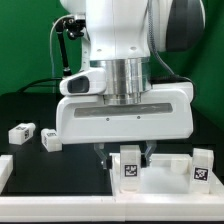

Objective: Assemble square table

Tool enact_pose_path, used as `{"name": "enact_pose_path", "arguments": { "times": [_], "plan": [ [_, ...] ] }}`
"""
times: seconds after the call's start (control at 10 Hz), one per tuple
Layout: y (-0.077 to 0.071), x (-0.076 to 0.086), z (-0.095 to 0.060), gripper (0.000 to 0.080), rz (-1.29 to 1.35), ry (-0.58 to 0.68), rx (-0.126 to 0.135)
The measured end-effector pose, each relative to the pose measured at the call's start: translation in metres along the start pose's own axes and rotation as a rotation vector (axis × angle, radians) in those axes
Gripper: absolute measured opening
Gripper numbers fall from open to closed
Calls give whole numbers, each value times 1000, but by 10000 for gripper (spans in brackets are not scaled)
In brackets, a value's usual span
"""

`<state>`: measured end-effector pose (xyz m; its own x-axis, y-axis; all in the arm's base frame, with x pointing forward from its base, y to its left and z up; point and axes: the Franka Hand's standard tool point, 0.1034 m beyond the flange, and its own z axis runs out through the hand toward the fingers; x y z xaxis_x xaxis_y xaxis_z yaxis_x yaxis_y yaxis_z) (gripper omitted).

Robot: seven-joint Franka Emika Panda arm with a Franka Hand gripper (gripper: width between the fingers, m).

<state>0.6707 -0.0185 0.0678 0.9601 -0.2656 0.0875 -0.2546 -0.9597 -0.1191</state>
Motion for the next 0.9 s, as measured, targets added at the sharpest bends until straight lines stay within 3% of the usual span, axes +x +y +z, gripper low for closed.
{"name": "enact_pose_path", "arguments": {
  "times": [0.1, 0.3, 0.5, 0.7, 0.8, 0.9],
  "plan": [
    [0, 0, 0, 288, 77, 0, 0],
    [0, 0, 0, 288, 230, 1, 0],
    [-1, 0, -1, 288, 591, -10, 2],
    [-1, -2, 0, 291, 1010, -50, 47],
    [-3, -3, 1, 291, 1187, -75, 84],
    [-5, -4, 2, 291, 1368, -93, 100]
  ]
}}
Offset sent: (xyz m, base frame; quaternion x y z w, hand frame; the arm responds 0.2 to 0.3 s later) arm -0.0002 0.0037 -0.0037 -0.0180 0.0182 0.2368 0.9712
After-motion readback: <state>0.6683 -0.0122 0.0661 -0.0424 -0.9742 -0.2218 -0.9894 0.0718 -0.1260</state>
